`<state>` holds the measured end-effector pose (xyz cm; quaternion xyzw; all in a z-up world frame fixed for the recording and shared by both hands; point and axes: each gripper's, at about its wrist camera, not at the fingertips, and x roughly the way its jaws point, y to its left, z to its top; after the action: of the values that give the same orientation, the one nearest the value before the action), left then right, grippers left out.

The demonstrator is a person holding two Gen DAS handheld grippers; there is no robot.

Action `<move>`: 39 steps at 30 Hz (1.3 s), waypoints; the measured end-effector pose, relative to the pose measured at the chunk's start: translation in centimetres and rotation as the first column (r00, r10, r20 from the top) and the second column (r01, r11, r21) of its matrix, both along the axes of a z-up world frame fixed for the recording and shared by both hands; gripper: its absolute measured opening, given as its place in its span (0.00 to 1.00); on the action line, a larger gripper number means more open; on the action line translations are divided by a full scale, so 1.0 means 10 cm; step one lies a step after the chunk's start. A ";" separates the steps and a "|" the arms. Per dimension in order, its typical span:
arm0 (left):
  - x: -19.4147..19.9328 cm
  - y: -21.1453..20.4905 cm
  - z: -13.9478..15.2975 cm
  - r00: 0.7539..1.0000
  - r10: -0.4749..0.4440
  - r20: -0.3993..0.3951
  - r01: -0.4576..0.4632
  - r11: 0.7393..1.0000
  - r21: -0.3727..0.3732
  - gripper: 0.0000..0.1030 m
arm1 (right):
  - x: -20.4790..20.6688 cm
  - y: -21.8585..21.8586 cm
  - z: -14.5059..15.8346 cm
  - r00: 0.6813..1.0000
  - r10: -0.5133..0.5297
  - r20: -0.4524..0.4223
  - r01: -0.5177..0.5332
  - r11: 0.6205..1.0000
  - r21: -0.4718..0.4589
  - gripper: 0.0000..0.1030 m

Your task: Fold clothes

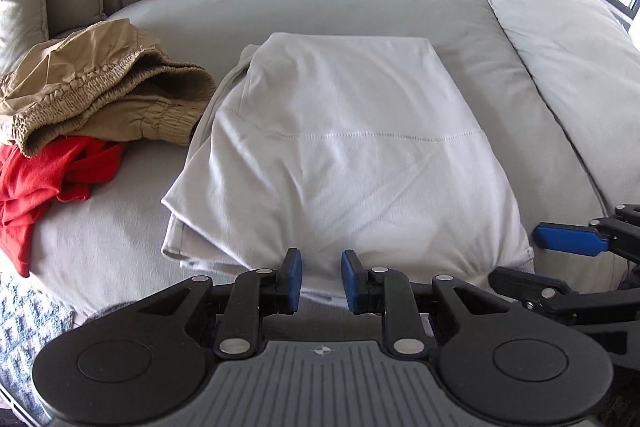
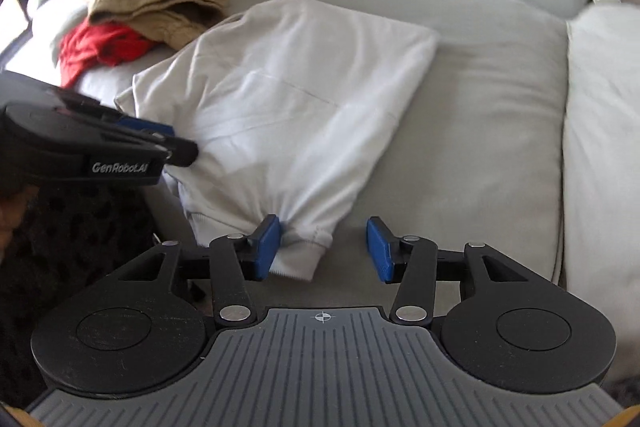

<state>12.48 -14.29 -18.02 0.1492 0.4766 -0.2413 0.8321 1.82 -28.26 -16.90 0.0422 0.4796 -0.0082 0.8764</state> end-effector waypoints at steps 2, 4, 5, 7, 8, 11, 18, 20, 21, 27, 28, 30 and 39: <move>-0.04 -0.01 -0.03 1.000 0.003 -0.001 -0.003 1.000 0.002 0.22 | -0.04 0.05 -0.01 1.000 0.020 -0.010 -0.021 0.999 -0.032 0.49; -0.04 0.01 -0.03 1.000 0.007 -0.007 -0.007 1.000 0.001 0.22 | -0.09 0.08 0.00 0.999 0.027 -0.027 -0.028 0.998 -0.048 0.50; -0.05 0.02 -0.03 1.000 0.007 -0.008 -0.007 1.000 0.007 0.22 | -0.11 0.07 0.01 0.999 0.022 -0.041 -0.024 0.999 -0.044 0.50; -0.09 0.02 -0.02 1.000 0.010 -0.015 -0.009 1.000 0.028 0.22 | -0.16 0.03 0.03 0.998 -0.008 -0.061 0.008 1.000 -0.001 0.50; -0.12 0.02 0.00 1.000 0.013 -0.020 -0.012 0.999 0.045 0.22 | -0.18 -0.01 0.04 0.997 -0.030 -0.070 0.032 0.999 0.035 0.50; -0.19 0.04 0.02 0.999 0.005 -0.034 -0.002 0.997 0.082 0.22 | -0.27 -0.16 0.10 0.992 -0.097 -0.077 0.108 0.982 0.155 0.51; -0.26 0.23 0.23 1.000 0.000 -0.007 0.000 1.000 -0.011 0.49 | -0.34 -0.37 0.24 0.984 -0.172 -0.037 0.176 0.952 0.252 0.53; -0.22 0.28 0.25 1.000 0.023 -0.001 -0.023 1.000 -0.013 0.52 | -0.32 -0.39 0.23 0.982 -0.182 -0.046 0.188 0.943 0.274 0.53; -0.19 0.30 0.25 0.999 0.038 0.000 -0.038 0.999 -0.016 0.58 | -0.31 -0.40 0.22 0.981 -0.185 -0.053 0.193 0.940 0.281 0.53; -0.04 0.47 0.32 0.997 0.073 0.020 -0.070 0.991 -0.117 0.73 | -0.29 -0.44 0.16 0.978 -0.193 -0.075 0.207 0.928 0.309 0.53; -0.01 0.52 0.35 0.997 0.076 0.034 -0.071 0.987 -0.143 0.74 | -0.29 -0.46 0.16 0.976 -0.206 -0.069 0.217 0.922 0.322 0.53; 0.06 0.64 0.41 0.992 0.110 0.067 -0.095 0.977 -0.191 0.77 | -0.29 -0.52 0.17 0.969 -0.241 -0.058 0.245 0.903 0.353 0.53; 0.65 0.81 0.20 0.985 0.175 -0.004 -0.171 0.954 -0.245 0.83 | -0.06 -0.92 -0.01 0.906 -0.414 -0.083 0.392 0.752 0.531 0.64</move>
<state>18.96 -6.21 -15.99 0.0053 0.4469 -0.2232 0.8663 1.20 -37.51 -17.04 0.3874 0.4244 -0.0619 0.8161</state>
